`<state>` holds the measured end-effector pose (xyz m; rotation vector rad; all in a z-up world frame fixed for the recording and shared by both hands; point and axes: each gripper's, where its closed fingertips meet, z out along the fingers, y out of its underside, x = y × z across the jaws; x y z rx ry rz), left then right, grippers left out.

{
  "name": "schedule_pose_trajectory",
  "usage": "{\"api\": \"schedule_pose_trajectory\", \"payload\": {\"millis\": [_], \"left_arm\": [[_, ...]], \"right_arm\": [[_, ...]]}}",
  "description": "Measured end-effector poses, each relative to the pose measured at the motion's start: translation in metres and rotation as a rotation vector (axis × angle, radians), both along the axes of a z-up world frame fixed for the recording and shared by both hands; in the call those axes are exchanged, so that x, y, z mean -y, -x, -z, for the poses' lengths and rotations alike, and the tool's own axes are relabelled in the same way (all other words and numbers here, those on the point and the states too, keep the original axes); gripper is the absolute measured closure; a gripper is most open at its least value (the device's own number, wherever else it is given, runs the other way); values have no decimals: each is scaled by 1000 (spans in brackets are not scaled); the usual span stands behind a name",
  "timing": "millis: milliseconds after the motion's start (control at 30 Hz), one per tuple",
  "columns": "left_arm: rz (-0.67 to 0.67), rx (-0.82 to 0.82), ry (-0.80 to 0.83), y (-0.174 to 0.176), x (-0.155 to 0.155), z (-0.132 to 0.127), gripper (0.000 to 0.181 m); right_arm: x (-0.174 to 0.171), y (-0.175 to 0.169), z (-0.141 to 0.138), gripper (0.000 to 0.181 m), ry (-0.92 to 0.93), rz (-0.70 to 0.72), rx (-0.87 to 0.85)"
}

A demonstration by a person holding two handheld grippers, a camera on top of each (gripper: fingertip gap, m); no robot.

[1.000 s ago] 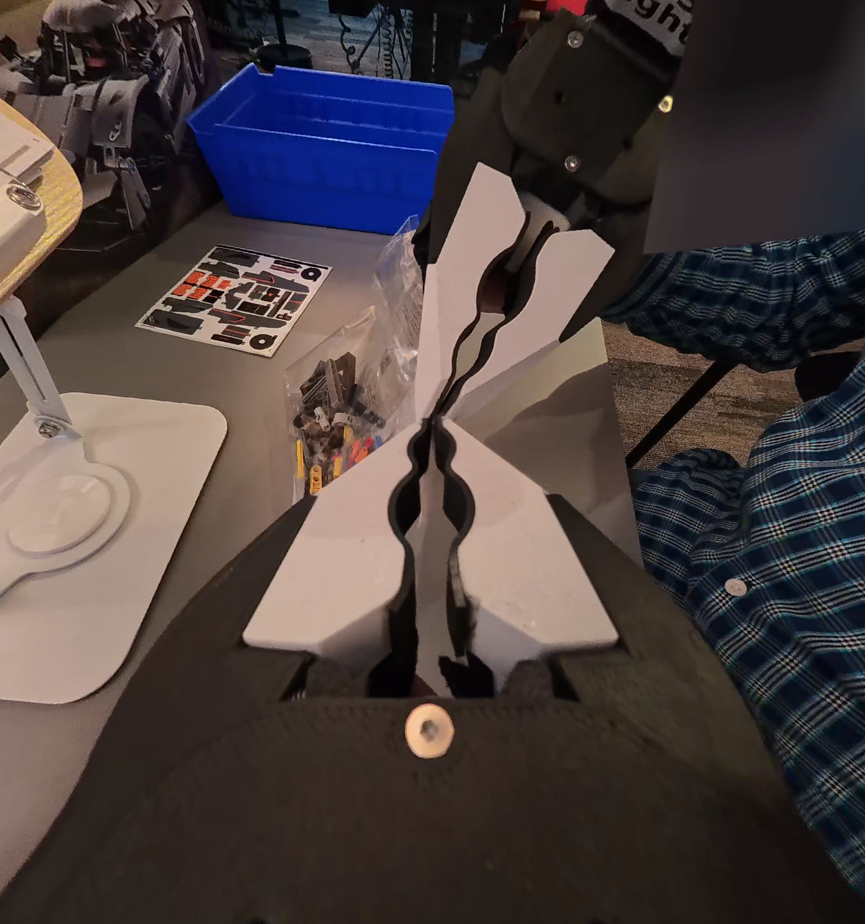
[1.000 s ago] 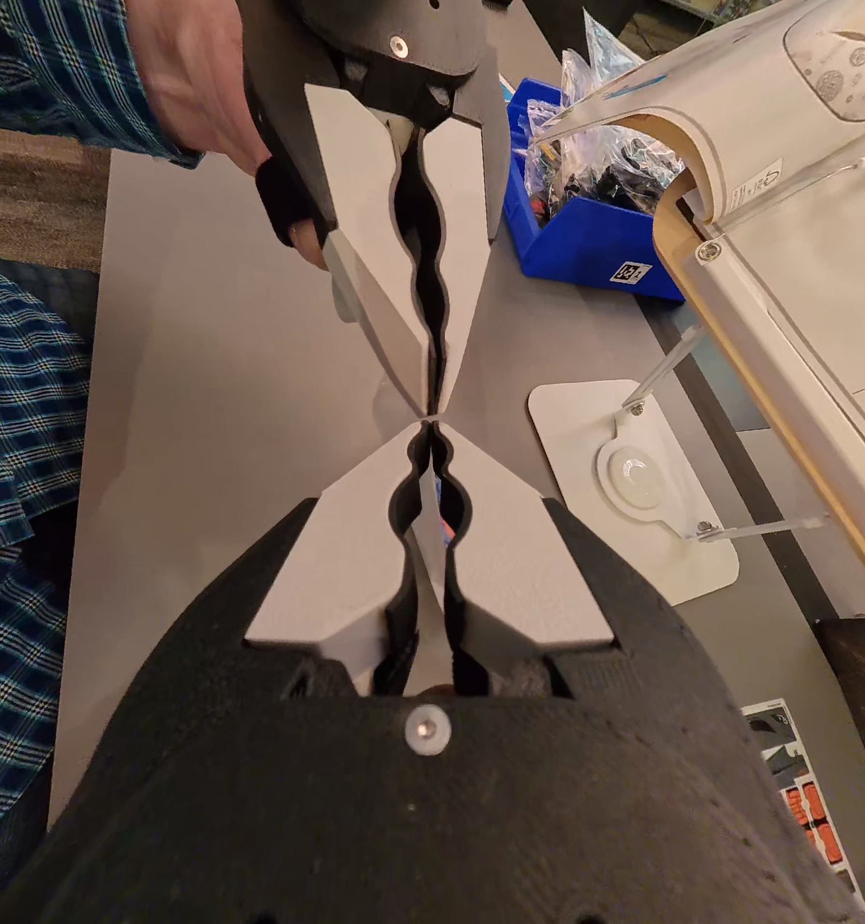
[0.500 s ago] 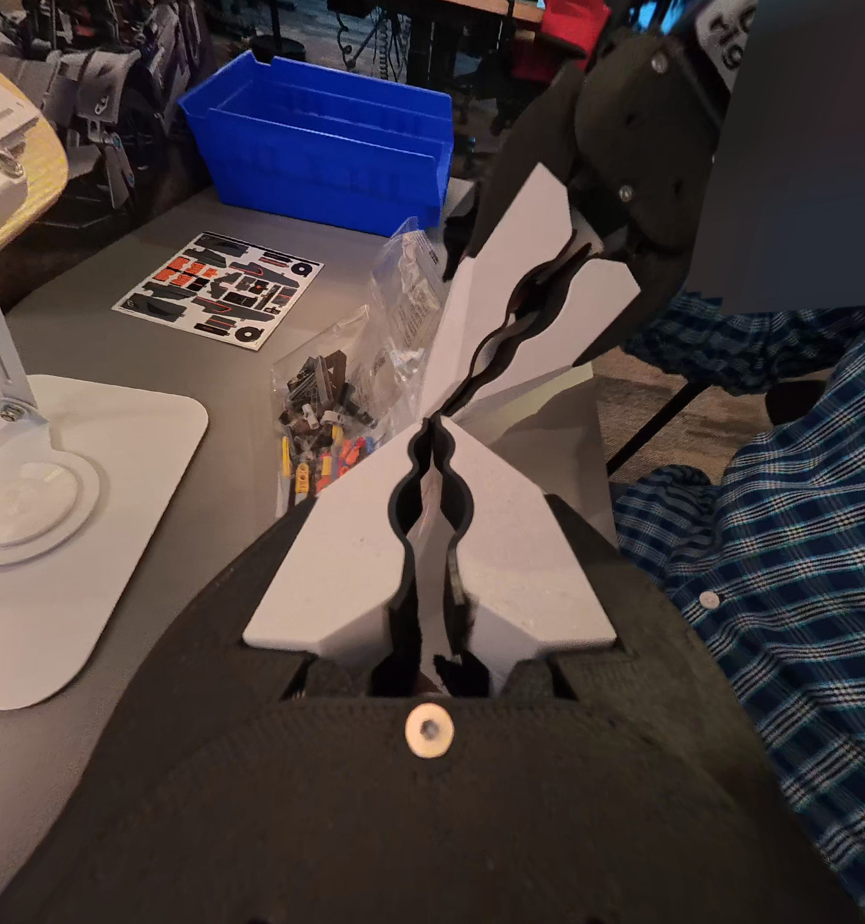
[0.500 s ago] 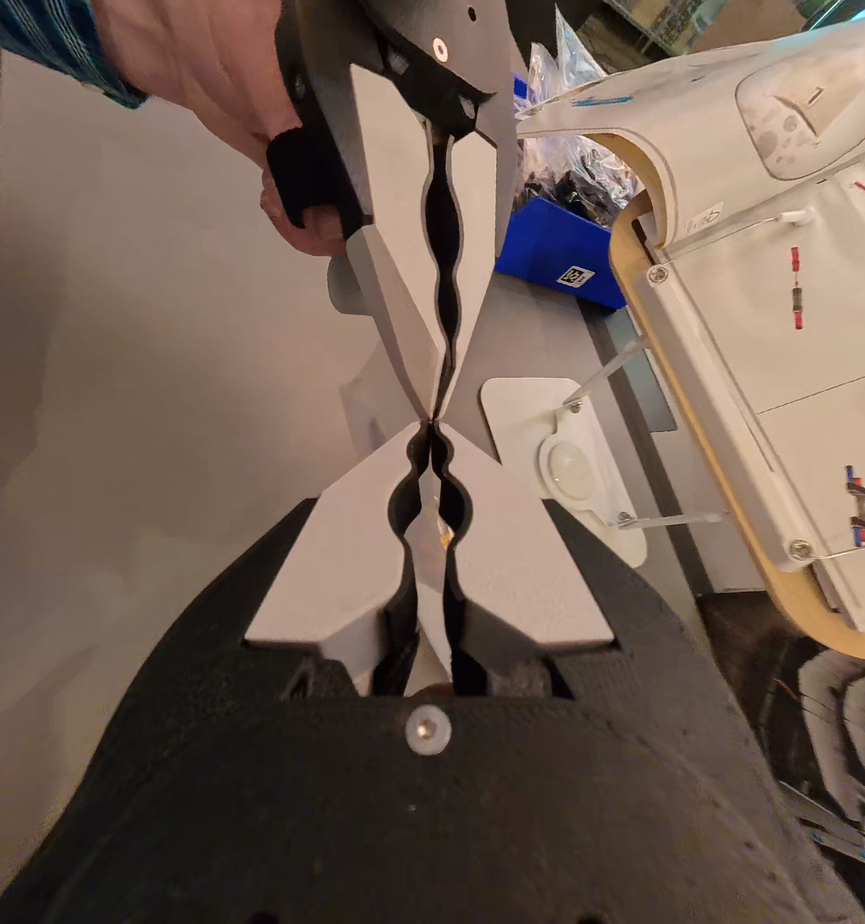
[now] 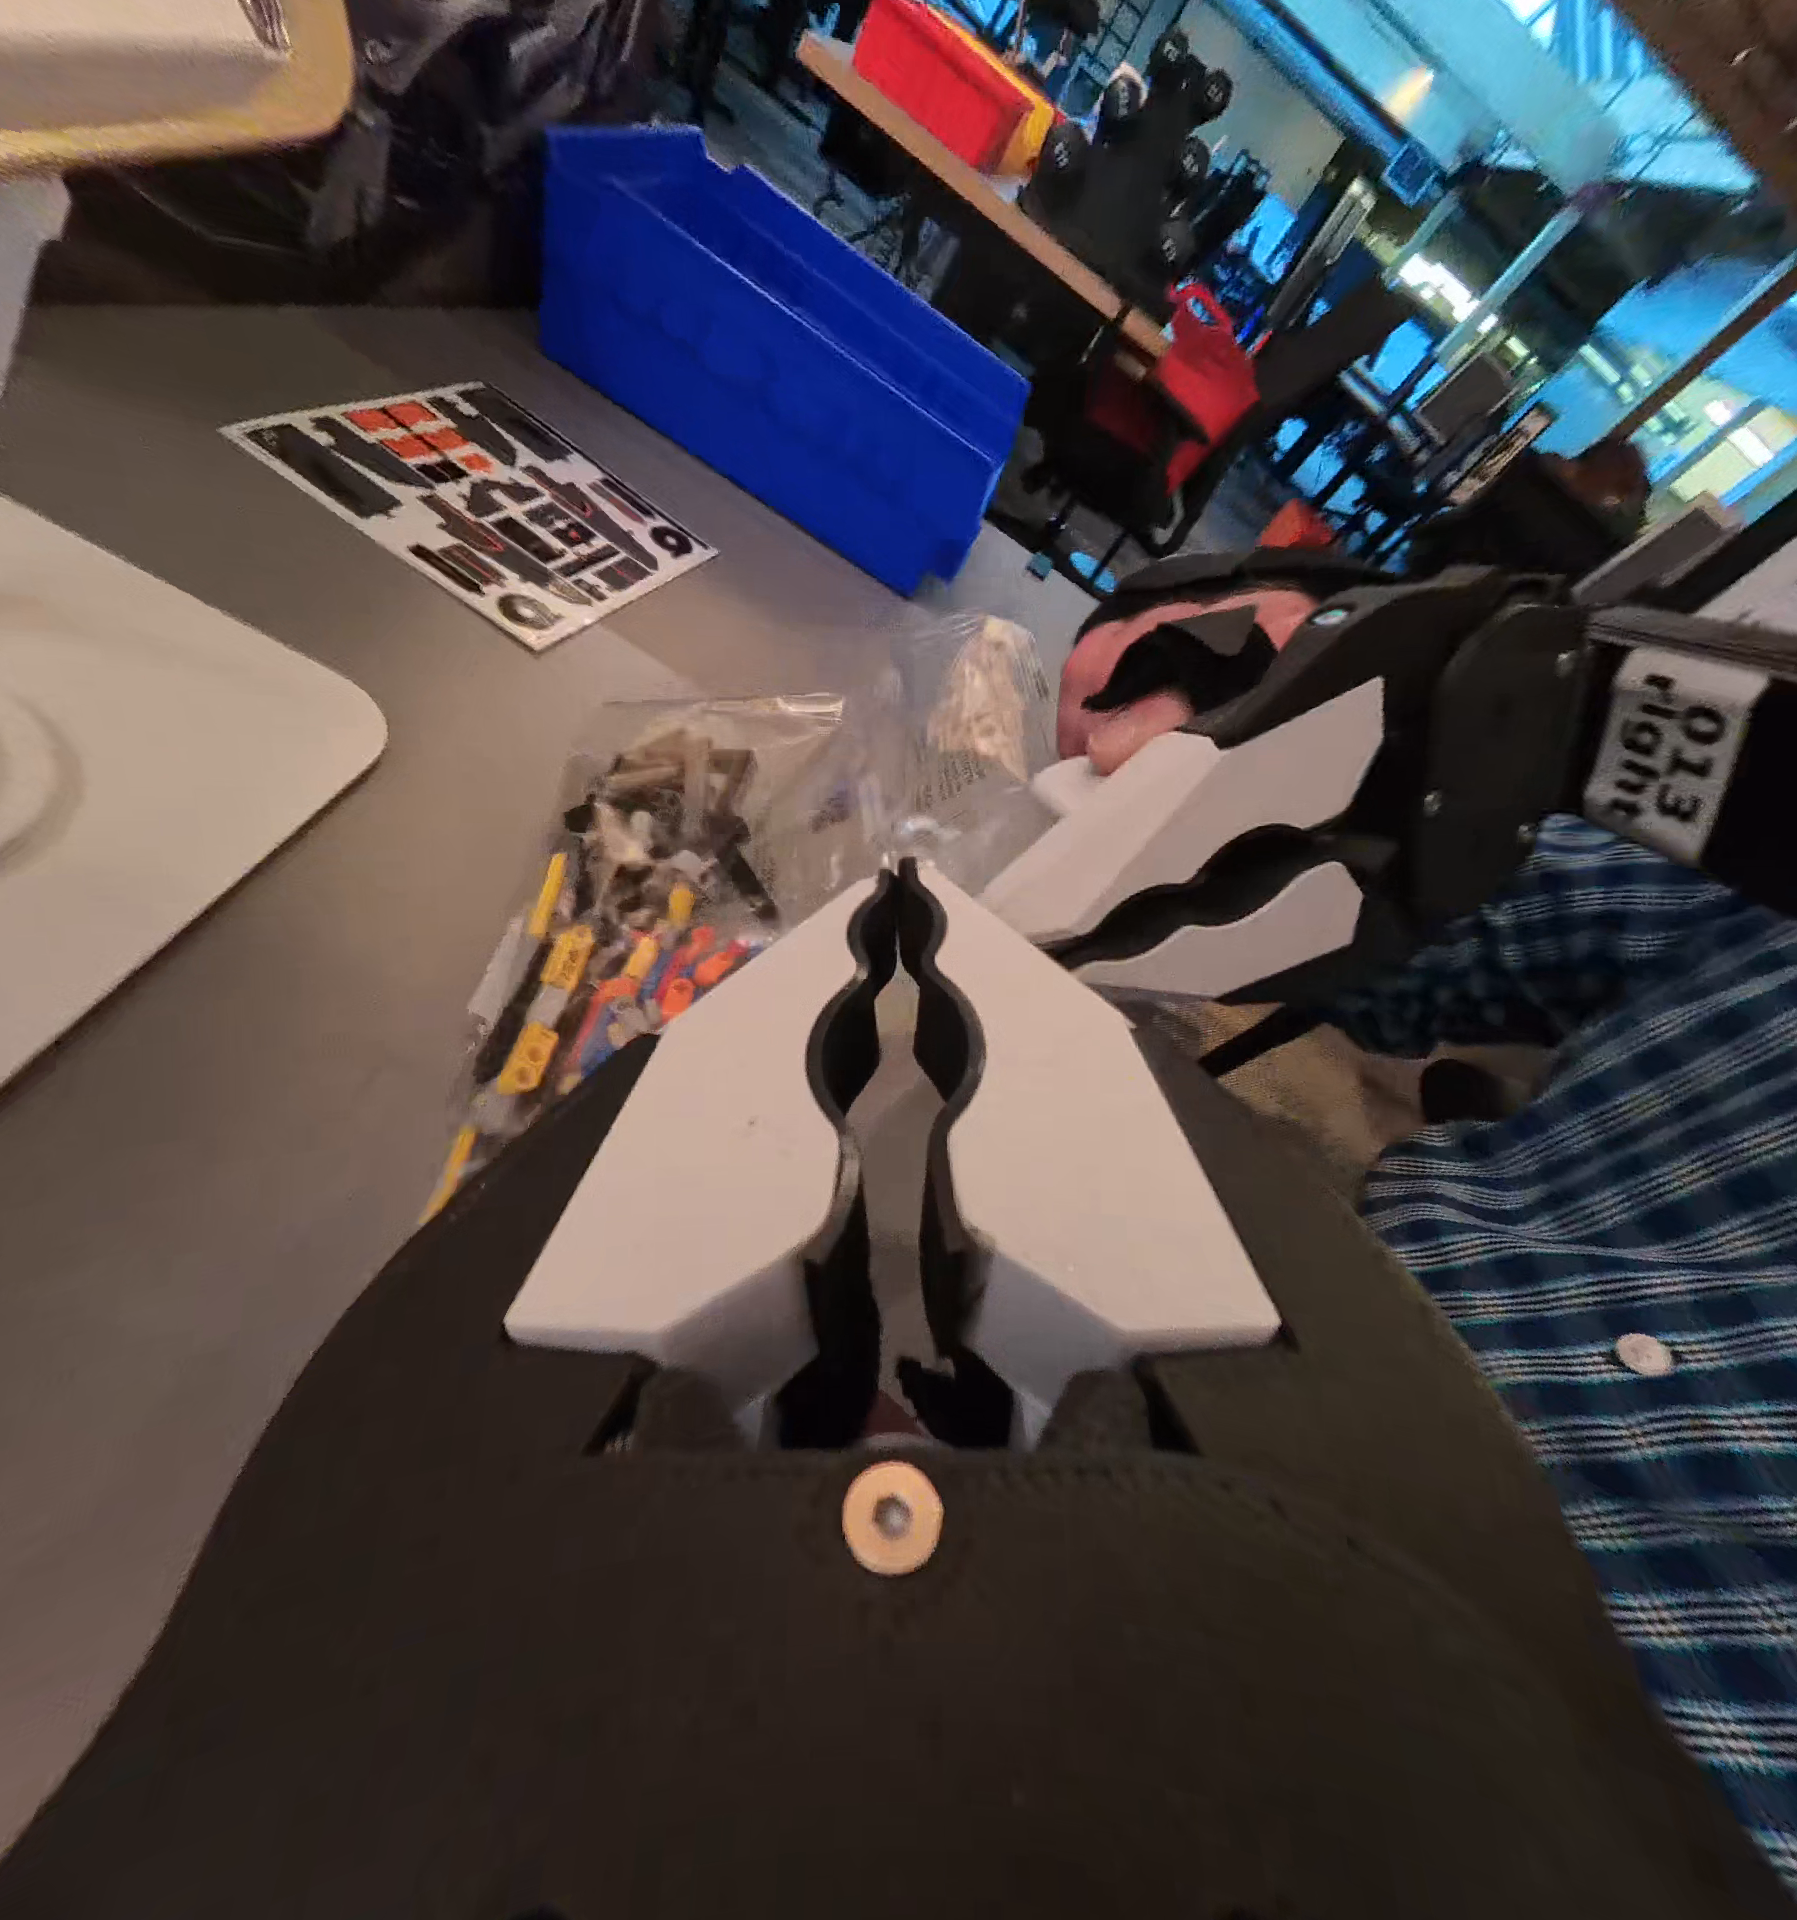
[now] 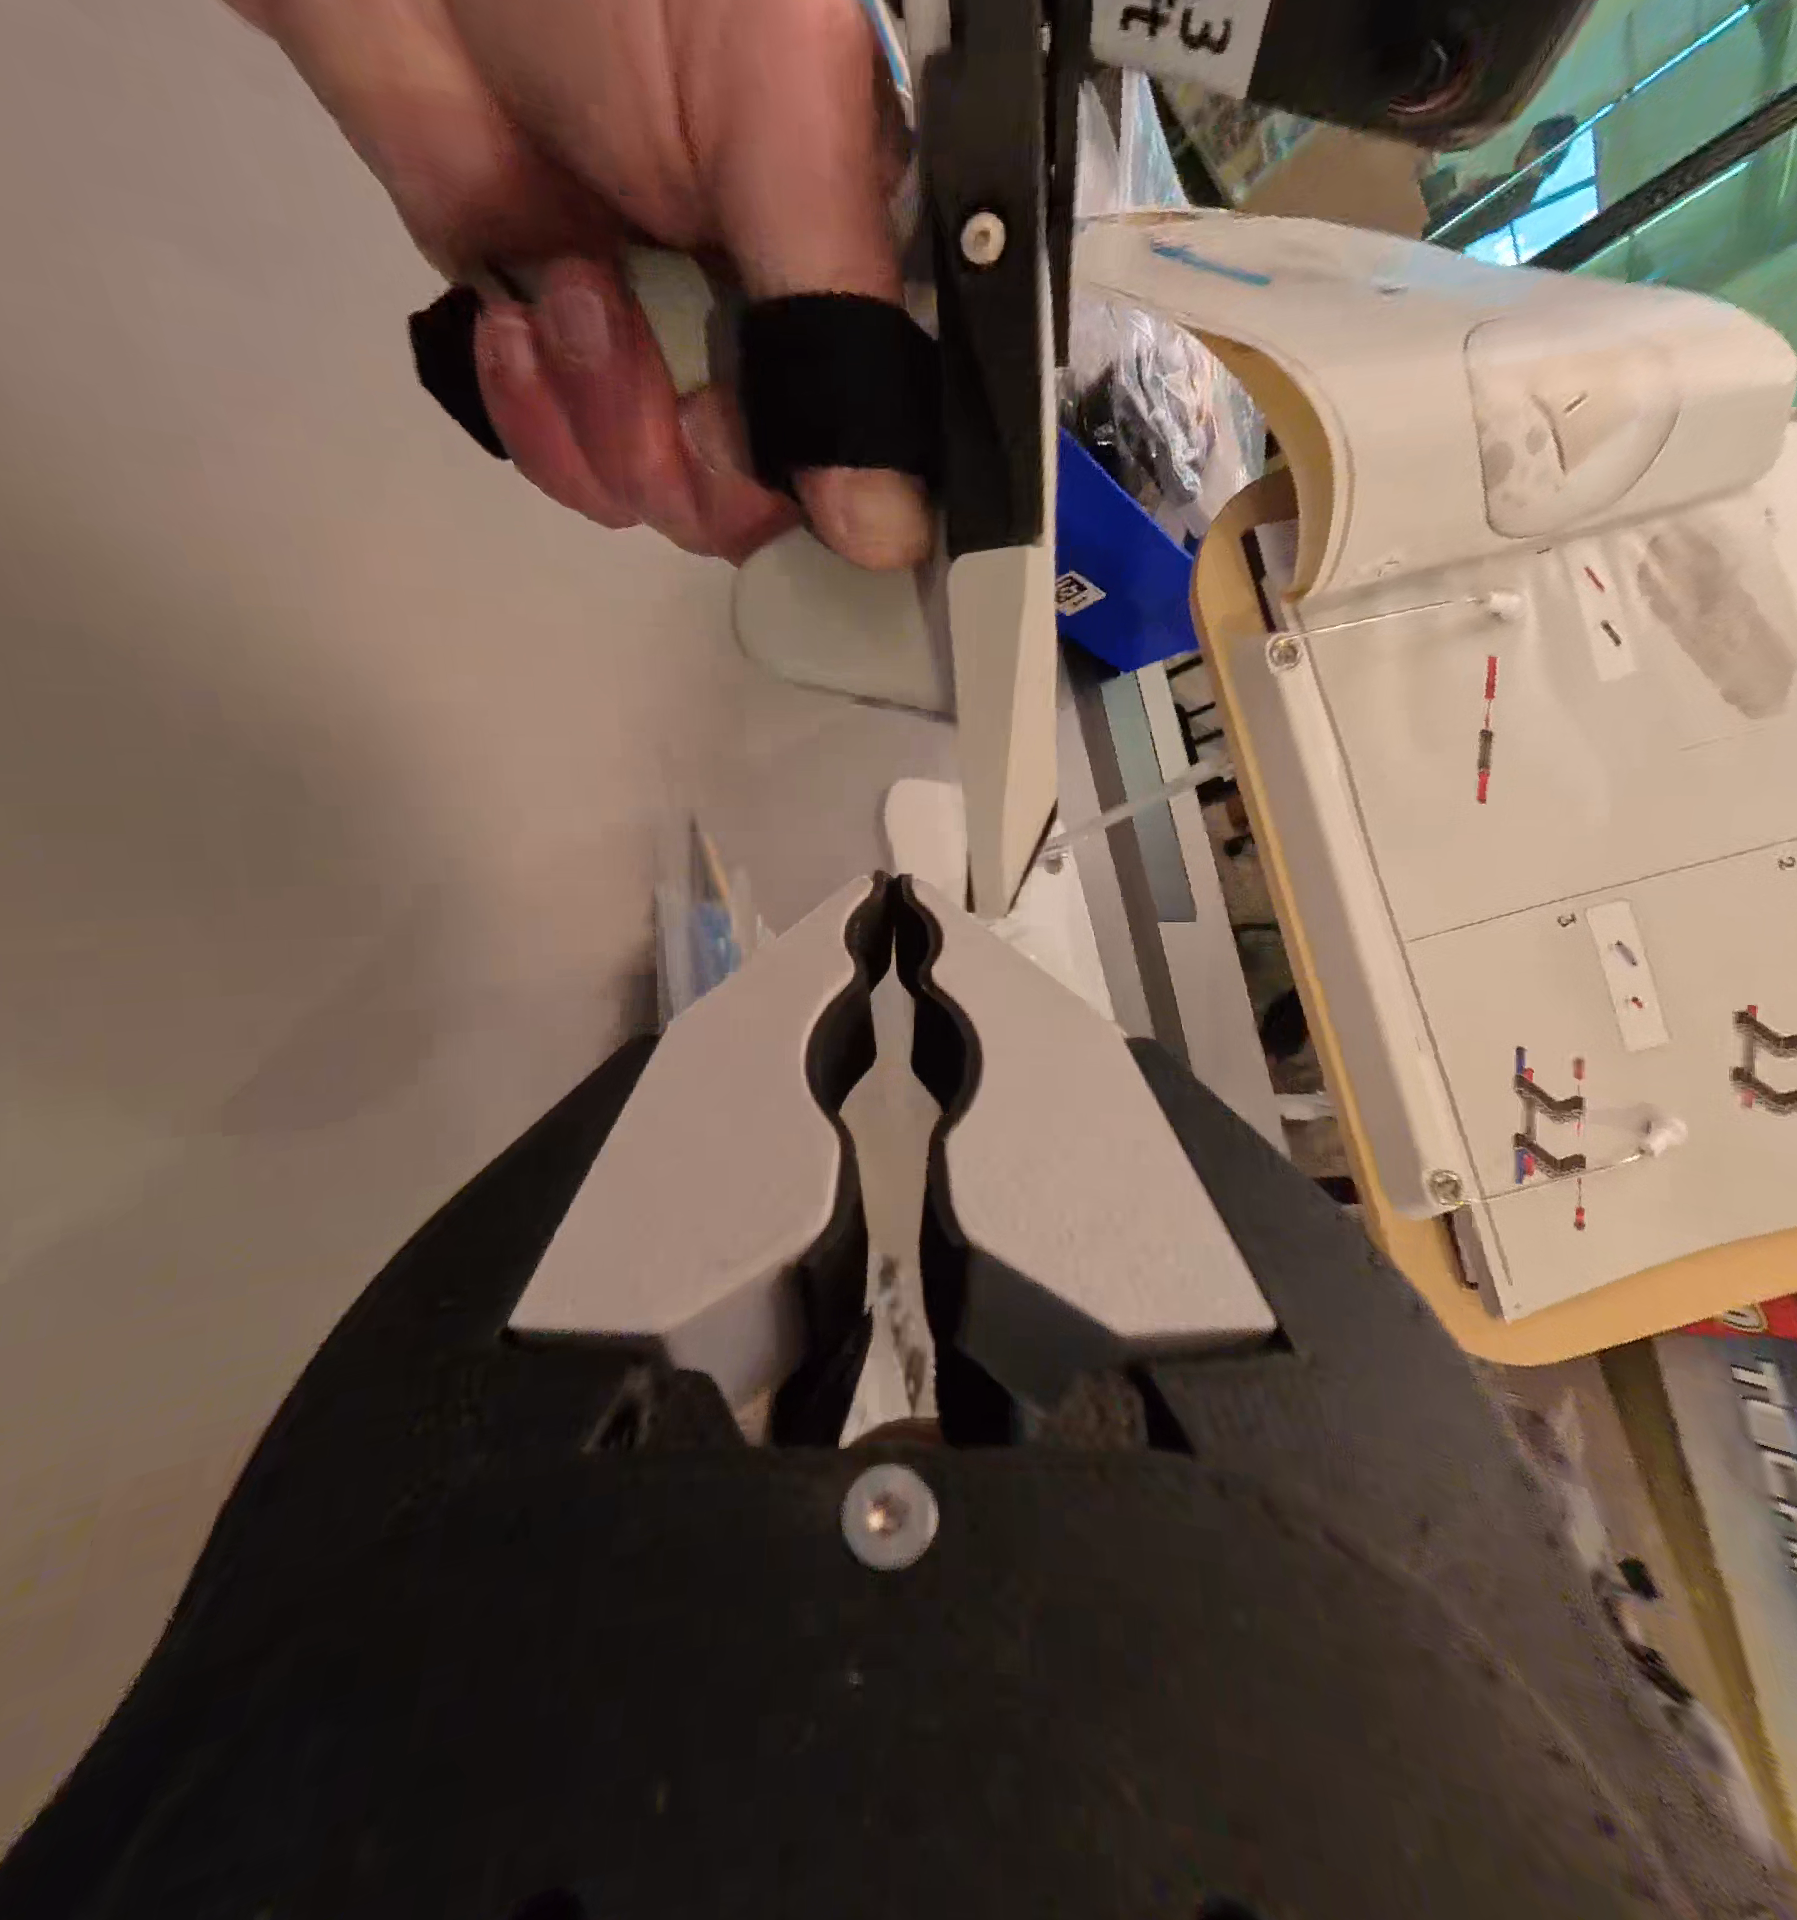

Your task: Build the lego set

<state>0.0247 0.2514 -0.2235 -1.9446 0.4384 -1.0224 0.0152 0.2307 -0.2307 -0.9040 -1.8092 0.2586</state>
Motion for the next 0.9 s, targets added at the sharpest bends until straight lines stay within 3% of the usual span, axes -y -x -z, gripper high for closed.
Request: {"api": "schedule_pose_trajectory", "payload": {"millis": [267, 900], "left_arm": [[-97, -34, 12, 25, -11, 17, 181], [-258, -157, 90, 77, -31, 70, 181]], "right_arm": [[-4, -8, -9, 181, 46, 4, -50], [25, -44, 32, 181, 174, -4, 1]]}}
